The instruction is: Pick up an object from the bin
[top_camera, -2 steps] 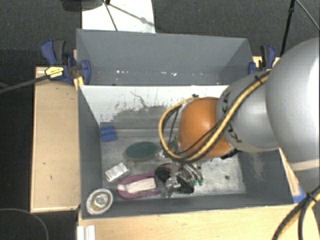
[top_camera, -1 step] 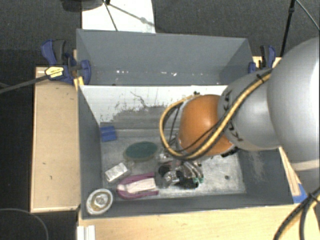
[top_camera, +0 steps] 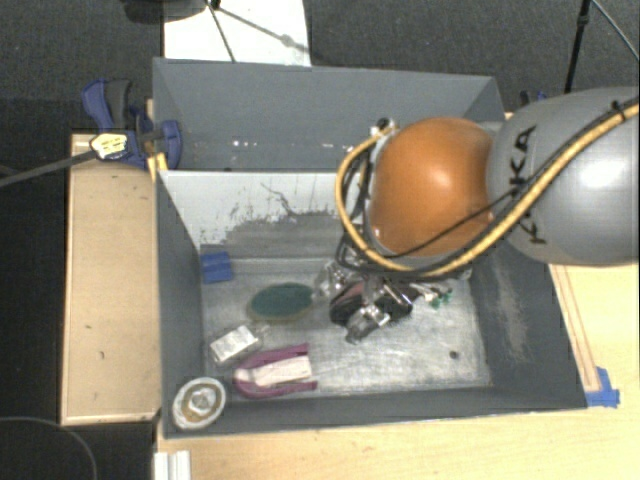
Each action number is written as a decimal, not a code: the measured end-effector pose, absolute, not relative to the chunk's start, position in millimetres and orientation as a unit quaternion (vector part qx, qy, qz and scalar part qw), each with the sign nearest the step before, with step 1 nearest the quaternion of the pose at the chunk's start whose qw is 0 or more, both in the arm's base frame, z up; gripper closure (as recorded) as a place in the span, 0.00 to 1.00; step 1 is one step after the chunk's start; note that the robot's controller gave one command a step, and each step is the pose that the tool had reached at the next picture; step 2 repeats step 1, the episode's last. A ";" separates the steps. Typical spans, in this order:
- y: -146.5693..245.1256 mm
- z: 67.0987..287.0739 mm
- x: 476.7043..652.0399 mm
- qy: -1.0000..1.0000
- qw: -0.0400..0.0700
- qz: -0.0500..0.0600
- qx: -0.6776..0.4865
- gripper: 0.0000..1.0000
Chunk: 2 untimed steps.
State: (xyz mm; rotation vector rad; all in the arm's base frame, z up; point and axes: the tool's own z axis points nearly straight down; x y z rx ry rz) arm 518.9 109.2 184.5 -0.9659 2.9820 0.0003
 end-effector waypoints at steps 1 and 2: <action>103.4 234.9 523.6 0.955 0.004 0.000 -0.296 1.00; 103.4 234.9 523.6 0.955 0.004 0.000 -0.296 1.00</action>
Offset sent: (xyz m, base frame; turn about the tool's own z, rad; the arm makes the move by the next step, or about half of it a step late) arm 0.0030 -0.0058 0.0473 0.0192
